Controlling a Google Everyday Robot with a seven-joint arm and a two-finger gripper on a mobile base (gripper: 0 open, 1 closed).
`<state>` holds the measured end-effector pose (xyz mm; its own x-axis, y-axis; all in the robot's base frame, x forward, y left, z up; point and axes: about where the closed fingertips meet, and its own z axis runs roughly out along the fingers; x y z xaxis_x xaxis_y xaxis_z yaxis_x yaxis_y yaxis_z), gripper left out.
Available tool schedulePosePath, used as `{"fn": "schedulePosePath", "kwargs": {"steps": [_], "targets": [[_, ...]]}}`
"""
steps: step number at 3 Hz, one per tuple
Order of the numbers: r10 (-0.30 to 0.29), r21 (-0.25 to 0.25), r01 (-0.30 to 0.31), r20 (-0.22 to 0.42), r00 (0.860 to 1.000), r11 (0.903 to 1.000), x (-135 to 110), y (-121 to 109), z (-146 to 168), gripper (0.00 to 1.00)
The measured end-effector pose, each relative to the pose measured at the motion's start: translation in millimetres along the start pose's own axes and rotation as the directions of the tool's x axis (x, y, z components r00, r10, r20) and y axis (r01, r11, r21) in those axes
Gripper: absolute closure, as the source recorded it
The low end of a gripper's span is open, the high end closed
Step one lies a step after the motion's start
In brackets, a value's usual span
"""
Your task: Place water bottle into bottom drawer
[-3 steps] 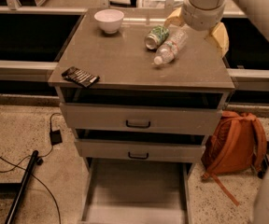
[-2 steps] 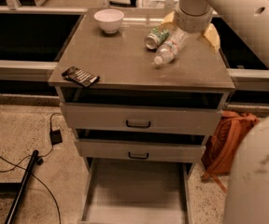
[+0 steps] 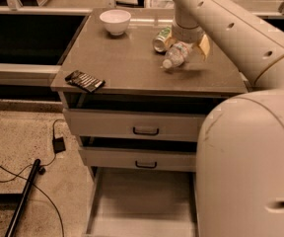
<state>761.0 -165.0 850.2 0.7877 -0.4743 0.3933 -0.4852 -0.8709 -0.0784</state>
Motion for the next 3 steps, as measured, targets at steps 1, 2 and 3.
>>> {"fn": "schedulePosePath", "kwargs": {"steps": [1,2,3], "targets": [[-0.006,-0.021,0.007,0.011,1.0,0.9998,2,-6,20,0.37],[0.002,-0.041,0.0,0.045,0.999,0.9991,-2,-3,34,0.53],[0.035,-0.033,-0.032,0.106,0.994,0.9989,-12,-2,29,0.76]]}}
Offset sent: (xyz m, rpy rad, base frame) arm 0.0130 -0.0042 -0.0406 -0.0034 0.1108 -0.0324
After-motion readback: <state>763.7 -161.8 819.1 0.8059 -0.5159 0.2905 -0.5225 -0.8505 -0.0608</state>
